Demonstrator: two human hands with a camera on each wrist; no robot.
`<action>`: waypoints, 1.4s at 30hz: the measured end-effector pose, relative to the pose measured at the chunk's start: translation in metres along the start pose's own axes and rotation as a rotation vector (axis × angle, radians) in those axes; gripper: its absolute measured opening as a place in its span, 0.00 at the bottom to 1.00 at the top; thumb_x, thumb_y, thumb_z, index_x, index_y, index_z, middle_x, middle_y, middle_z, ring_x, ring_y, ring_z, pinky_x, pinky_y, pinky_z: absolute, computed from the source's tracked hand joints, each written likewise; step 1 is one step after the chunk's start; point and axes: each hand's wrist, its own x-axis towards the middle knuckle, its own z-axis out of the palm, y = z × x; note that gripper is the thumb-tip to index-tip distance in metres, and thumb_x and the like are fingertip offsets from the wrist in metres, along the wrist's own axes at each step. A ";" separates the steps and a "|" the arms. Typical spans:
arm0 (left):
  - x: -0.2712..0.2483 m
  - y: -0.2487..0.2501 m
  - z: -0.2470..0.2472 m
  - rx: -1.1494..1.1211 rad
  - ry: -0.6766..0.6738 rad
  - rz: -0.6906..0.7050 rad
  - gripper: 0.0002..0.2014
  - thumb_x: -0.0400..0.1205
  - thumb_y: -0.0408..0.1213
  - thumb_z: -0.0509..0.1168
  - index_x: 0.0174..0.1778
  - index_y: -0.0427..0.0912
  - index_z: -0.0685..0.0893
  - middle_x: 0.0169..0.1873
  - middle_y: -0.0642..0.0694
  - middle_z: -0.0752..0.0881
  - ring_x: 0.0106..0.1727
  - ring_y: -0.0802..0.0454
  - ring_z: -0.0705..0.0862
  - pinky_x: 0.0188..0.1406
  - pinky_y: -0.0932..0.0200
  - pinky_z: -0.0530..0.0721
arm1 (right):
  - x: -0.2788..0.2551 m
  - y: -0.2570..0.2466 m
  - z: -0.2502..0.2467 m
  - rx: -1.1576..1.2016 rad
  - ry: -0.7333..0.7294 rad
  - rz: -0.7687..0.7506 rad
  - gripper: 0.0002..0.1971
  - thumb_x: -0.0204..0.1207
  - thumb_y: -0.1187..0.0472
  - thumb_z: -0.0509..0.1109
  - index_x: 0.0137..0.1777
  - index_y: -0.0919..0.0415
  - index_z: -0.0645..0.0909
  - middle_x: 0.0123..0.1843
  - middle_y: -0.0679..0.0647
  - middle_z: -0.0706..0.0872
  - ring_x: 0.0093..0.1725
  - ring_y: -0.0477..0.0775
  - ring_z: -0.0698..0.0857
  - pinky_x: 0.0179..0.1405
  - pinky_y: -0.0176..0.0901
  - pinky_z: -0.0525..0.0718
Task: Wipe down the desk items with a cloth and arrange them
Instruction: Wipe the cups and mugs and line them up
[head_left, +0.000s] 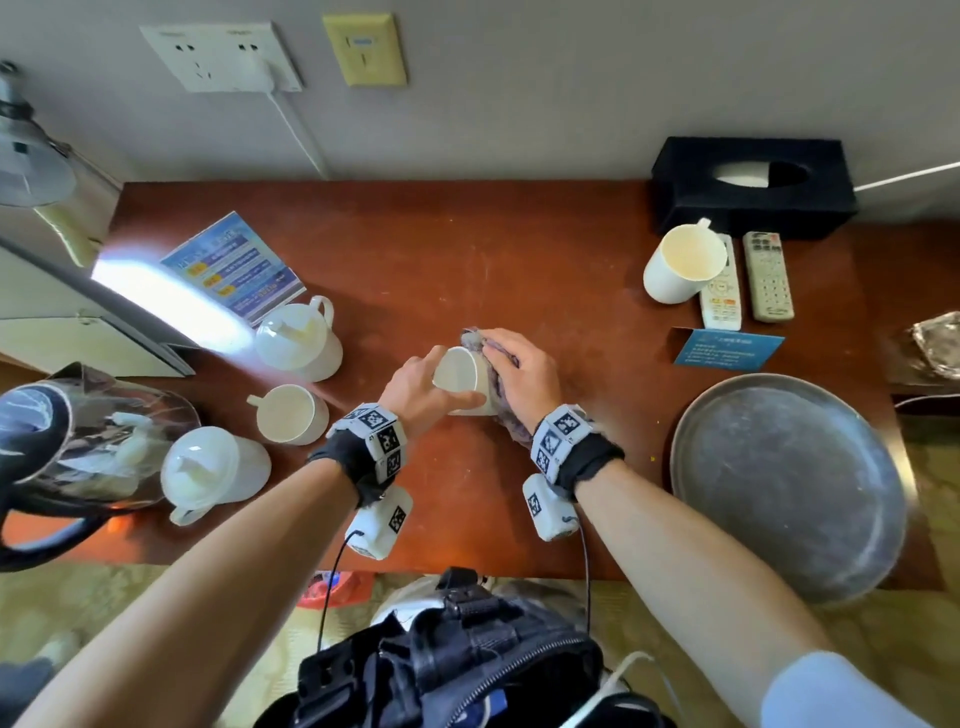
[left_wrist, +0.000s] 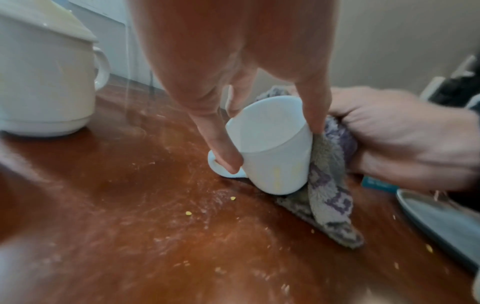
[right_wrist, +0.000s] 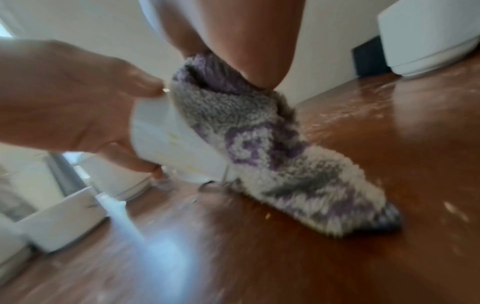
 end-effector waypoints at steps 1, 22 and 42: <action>-0.001 0.000 -0.002 0.031 -0.013 0.002 0.47 0.65 0.64 0.77 0.77 0.47 0.71 0.58 0.43 0.80 0.53 0.41 0.85 0.50 0.48 0.85 | -0.010 0.000 0.002 -0.024 0.014 -0.060 0.13 0.83 0.63 0.69 0.65 0.56 0.88 0.68 0.44 0.85 0.67 0.40 0.81 0.71 0.31 0.75; -0.005 0.005 -0.009 0.167 -0.029 -0.033 0.54 0.57 0.76 0.71 0.74 0.45 0.75 0.59 0.44 0.80 0.59 0.42 0.82 0.53 0.49 0.82 | -0.030 0.008 0.008 0.014 0.024 -0.166 0.16 0.83 0.66 0.68 0.69 0.59 0.85 0.70 0.44 0.80 0.70 0.41 0.79 0.73 0.35 0.75; 0.009 0.018 -0.019 0.164 -0.080 -0.045 0.47 0.66 0.73 0.68 0.78 0.50 0.73 0.63 0.43 0.83 0.60 0.42 0.82 0.59 0.46 0.83 | 0.006 0.011 -0.011 0.084 0.008 0.161 0.17 0.84 0.65 0.66 0.71 0.60 0.83 0.71 0.51 0.84 0.71 0.46 0.80 0.75 0.38 0.75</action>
